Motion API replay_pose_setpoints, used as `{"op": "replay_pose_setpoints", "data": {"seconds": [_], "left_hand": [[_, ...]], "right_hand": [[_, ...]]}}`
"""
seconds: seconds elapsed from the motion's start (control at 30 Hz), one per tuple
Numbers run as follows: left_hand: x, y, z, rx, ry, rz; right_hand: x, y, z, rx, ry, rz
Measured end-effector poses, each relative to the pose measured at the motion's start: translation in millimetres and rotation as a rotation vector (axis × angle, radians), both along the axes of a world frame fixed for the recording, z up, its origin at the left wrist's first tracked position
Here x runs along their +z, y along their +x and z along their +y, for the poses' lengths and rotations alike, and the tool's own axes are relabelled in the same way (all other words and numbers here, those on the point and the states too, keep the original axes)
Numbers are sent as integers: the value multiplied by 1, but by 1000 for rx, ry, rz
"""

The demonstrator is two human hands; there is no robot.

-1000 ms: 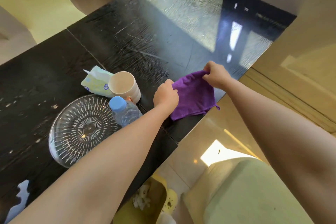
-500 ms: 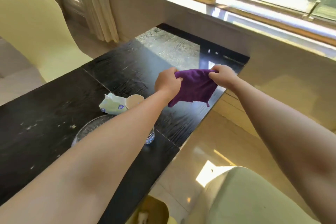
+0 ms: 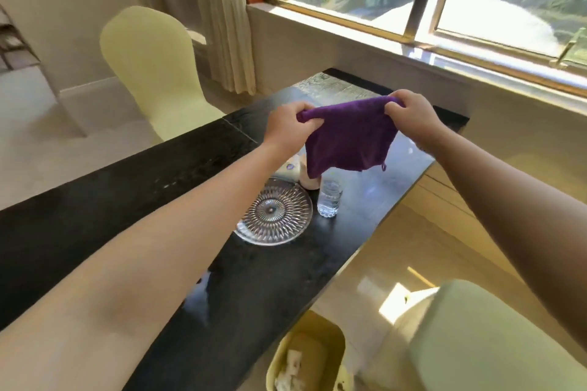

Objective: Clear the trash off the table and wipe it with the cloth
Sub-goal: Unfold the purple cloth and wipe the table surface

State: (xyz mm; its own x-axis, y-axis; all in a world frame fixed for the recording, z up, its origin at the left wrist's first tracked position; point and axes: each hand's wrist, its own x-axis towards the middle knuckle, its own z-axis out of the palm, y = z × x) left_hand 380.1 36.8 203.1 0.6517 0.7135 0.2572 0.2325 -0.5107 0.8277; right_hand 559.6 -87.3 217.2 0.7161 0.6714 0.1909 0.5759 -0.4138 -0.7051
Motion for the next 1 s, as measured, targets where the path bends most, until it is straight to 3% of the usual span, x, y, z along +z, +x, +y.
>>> {"op": "replay_pose_setpoints", "data": {"seconds": [0.2, 0.43, 0.67, 1.0], "left_hand": [[-7, -163, 18, 105, -76, 62], [-55, -301, 15, 408, -234, 125], [-124, -361, 1, 658, -399, 129], [-203, -380, 64, 758, -528, 196]], "right_hand": [[-25, -128, 43, 225, 59, 100], [-80, -237, 98, 565, -37, 162], [-140, -303, 130, 725, -182, 187], [-216, -330, 190, 664, -284, 241]]}}
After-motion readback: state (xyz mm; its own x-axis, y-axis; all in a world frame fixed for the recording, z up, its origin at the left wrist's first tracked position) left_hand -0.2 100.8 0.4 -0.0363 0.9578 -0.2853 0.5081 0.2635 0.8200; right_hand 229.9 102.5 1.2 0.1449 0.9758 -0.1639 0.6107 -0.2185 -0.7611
